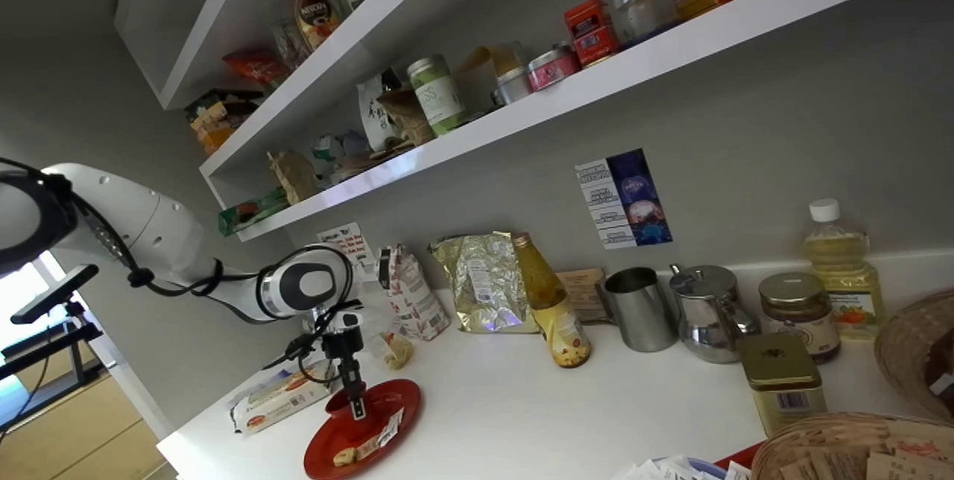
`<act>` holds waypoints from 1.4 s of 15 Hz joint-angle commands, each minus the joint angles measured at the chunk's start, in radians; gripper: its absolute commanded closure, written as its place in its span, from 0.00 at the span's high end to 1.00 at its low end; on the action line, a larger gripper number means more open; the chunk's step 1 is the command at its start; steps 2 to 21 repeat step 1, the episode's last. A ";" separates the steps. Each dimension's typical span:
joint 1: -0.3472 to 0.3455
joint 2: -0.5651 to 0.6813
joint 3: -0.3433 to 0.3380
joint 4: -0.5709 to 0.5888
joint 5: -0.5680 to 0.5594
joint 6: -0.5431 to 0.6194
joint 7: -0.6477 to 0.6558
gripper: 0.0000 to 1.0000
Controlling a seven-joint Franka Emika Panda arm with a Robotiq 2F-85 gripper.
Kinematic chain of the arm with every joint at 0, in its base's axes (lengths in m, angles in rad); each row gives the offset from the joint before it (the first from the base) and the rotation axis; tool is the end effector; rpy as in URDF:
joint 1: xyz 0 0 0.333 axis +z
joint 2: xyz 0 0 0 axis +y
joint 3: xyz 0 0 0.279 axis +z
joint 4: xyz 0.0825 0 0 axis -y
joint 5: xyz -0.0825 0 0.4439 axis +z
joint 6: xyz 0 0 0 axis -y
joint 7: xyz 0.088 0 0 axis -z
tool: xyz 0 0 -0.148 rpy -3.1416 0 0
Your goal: Pick up the red mug and put it on the red plate
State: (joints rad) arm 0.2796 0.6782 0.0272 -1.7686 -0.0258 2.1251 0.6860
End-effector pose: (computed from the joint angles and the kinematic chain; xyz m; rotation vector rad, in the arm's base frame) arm 0.5948 0.1875 0.0422 2.9087 -0.5373 -0.4203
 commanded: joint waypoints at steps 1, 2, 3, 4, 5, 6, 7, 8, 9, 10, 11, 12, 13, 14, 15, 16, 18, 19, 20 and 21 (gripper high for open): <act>0.006 0.002 -0.006 0.004 0.005 -0.003 -0.003 0.46; 0.006 0.002 -0.006 0.004 0.005 -0.003 -0.003 0.46; 0.006 0.002 -0.006 0.004 0.005 -0.003 -0.003 0.46; 0.006 0.002 -0.006 0.004 0.005 -0.003 -0.003 0.46; 0.006 0.002 -0.006 0.004 0.005 -0.003 -0.003 0.46; 0.006 0.002 -0.006 0.004 0.005 -0.003 -0.003 0.46; 0.006 0.002 -0.006 0.004 0.005 -0.003 -0.003 0.46; 0.006 0.002 -0.006 0.004 0.005 -0.003 -0.003 0.46; 0.006 0.002 -0.006 0.004 0.005 -0.003 -0.003 0.46; 0.006 0.002 -0.006 0.004 0.005 -0.003 -0.003 0.46; 0.006 0.002 -0.006 0.004 0.005 -0.003 -0.003 0.46; 0.006 0.002 -0.006 0.004 0.005 -0.003 -0.003 0.46; 0.006 0.002 -0.006 0.004 0.005 -0.003 -0.003 0.46; 0.006 0.002 -0.006 0.004 0.005 -0.003 -0.003 0.46; 0.006 0.002 -0.006 0.004 0.005 -0.003 -0.003 0.46; 0.006 0.002 -0.006 0.004 0.005 -0.003 -0.003 0.46; 0.006 0.002 -0.006 0.004 0.005 -0.003 -0.003 0.46; 0.006 0.002 -0.006 0.004 0.005 -0.003 -0.003 0.46; 0.006 0.002 -0.006 0.004 0.005 -0.003 -0.003 0.46; 0.006 0.002 -0.006 0.004 0.005 -0.003 -0.003 0.46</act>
